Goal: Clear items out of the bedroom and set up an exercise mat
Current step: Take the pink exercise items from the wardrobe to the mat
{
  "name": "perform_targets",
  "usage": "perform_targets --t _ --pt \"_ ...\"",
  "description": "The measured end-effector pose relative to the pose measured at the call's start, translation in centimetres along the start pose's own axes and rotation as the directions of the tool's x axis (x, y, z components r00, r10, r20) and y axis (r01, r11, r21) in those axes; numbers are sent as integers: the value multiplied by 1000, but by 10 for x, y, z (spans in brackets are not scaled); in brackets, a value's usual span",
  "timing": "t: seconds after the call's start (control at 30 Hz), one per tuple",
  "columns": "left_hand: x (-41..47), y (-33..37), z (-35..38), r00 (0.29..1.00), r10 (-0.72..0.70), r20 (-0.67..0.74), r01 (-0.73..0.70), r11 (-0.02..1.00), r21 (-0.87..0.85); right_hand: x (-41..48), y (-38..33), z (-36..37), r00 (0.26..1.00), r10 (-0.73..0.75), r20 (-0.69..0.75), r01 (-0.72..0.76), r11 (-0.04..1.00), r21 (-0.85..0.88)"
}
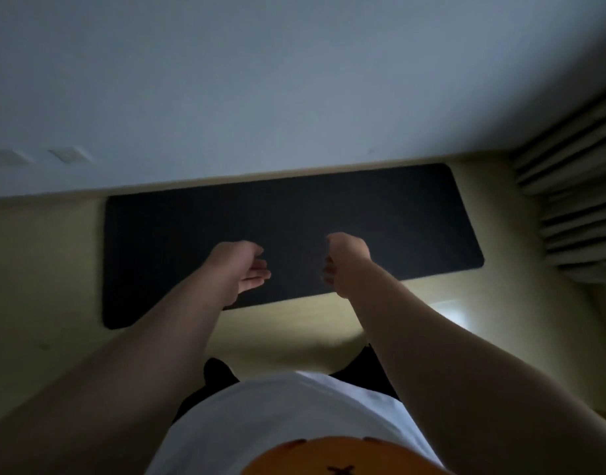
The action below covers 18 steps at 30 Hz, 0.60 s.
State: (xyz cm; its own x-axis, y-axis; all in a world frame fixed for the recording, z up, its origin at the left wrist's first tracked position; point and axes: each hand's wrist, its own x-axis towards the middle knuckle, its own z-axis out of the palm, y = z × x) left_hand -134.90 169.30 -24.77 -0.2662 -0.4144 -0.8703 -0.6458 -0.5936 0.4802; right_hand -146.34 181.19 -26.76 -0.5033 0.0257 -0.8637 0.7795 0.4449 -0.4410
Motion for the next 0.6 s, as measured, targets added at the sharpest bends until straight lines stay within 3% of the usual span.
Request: perform_targets --t 0.2,0.33,0.43,0.6 --pt "-5 -5 -99 995 41 -88 -58 978 -199 -53 15 83 992 -33 122 49 990 -132" --pt "-11 -10 -143 985 -23 -170 -43 927 -374 -81 8 113 974 -40 224 98 963 -252" --pt "-28 -7 -178 970 -99 -221 -34 848 -529 -107 -13 142 937 -121 326 238 906 -349" --pt "-67 -16 -222 938 -87 -335 -183 699 -691 -160 -36 195 855 -210 474 446 764 -466"
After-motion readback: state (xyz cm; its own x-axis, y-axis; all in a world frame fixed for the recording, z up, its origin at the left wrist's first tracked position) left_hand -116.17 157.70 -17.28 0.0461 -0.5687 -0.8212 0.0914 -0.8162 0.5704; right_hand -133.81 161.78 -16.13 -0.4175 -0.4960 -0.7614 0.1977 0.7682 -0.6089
